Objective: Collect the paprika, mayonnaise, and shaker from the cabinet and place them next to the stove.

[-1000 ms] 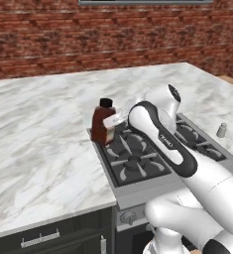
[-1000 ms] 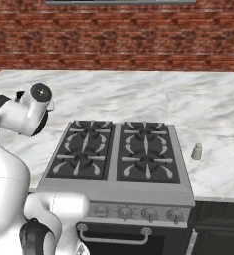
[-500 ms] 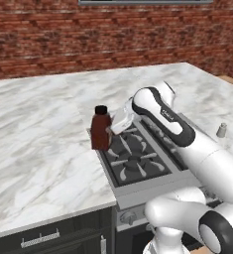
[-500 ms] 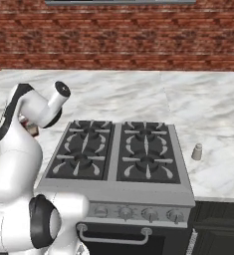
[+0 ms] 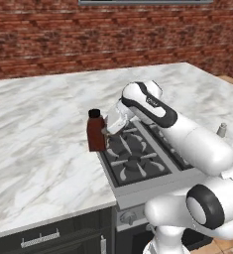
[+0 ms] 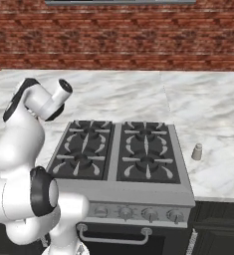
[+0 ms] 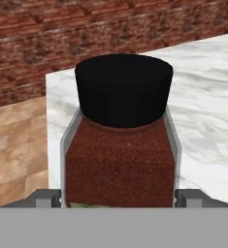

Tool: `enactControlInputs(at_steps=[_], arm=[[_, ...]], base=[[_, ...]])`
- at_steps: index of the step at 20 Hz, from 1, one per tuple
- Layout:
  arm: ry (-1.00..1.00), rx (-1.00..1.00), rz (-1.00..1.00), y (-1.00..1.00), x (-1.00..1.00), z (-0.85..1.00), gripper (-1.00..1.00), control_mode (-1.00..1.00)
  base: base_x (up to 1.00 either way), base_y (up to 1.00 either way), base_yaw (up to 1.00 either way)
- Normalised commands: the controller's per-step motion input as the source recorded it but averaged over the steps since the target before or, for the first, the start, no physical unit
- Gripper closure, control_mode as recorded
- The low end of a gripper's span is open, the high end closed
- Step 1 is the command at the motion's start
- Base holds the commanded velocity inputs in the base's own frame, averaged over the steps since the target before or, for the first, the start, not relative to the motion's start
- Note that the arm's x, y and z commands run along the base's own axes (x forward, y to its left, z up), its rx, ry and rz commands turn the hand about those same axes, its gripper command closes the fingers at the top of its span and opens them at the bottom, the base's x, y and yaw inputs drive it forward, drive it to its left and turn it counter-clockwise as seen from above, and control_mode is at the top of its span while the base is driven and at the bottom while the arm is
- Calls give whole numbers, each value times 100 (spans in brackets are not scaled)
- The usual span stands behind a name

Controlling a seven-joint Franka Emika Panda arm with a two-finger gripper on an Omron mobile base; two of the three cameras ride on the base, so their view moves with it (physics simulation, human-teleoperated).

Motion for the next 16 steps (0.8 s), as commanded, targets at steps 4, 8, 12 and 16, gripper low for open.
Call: enactControlInputs(at_steps=[4, 8, 12, 16], arm=[[-13, 0, 12, 22, 1, -43, 100, -100], [-14, 0, 7, 20, 0, -23, 100, -100], [-10, 0, 0, 11, 8, -18, 100, -100], [-5, 0, 1, 1, 32, -20, 100, -100]], base=[[0, 0, 0], [0, 0, 0], [0, 0, 0], [0, 0, 0]])
